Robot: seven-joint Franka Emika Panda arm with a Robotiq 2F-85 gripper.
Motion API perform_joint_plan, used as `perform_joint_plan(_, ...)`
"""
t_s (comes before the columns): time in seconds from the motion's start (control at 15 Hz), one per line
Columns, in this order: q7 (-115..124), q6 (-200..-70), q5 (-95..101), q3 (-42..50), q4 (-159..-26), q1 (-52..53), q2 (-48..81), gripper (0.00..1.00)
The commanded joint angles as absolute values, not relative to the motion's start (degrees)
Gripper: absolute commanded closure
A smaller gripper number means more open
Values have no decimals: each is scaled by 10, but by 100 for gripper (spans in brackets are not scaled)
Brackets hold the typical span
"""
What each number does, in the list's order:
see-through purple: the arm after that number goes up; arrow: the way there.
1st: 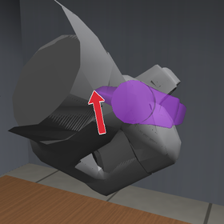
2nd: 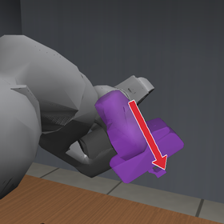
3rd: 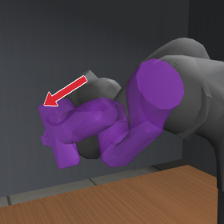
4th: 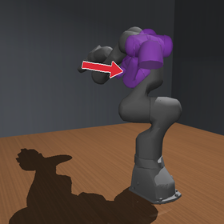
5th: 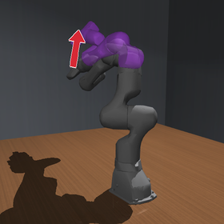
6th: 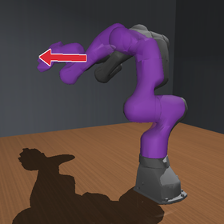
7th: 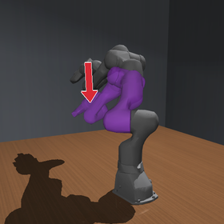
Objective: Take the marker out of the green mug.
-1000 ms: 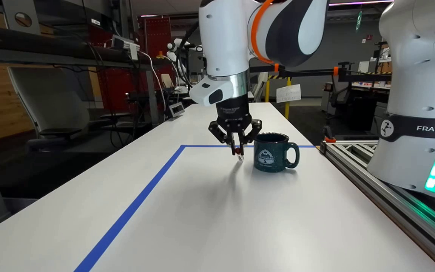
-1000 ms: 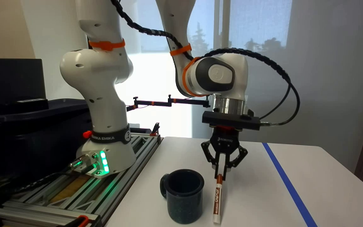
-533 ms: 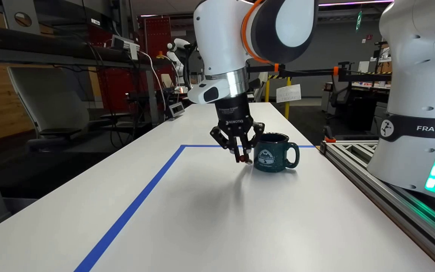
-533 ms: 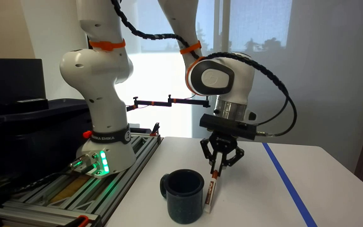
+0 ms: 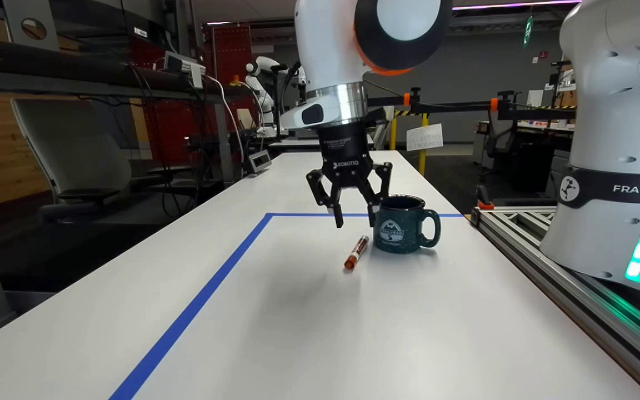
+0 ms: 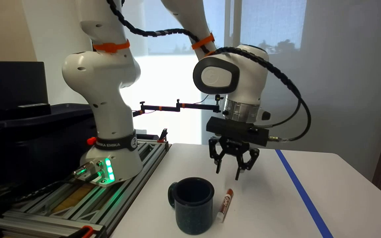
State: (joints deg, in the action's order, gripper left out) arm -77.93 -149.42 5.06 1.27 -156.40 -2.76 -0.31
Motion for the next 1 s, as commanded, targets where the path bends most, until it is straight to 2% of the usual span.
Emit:
perform_joint_plan(0.0, -829, -1465, 8, 23, -1580, -24, -69, 10)
perform_joint_plan(0.07, -832, -1450, 6, 27, -1573, -22, -79, 2)
perform_joint_plan(0.13, -810, -1436, 22, 30, -1572, -24, -93, 0)
perform_joint_plan(0.27, -750, -1414, 60, 30, -1601, -31, -143, 0)
perform_joint_plan(0.47, -645, -1357, 86, 25, -1571, -35, -160, 0)
perform_joint_plan(0.53, -604, -1347, 88, 23, -1601, -35, -196, 0)
perform_joint_plan(0.93, -420, -1271, 62, 28, -1591, -20, -247, 0)
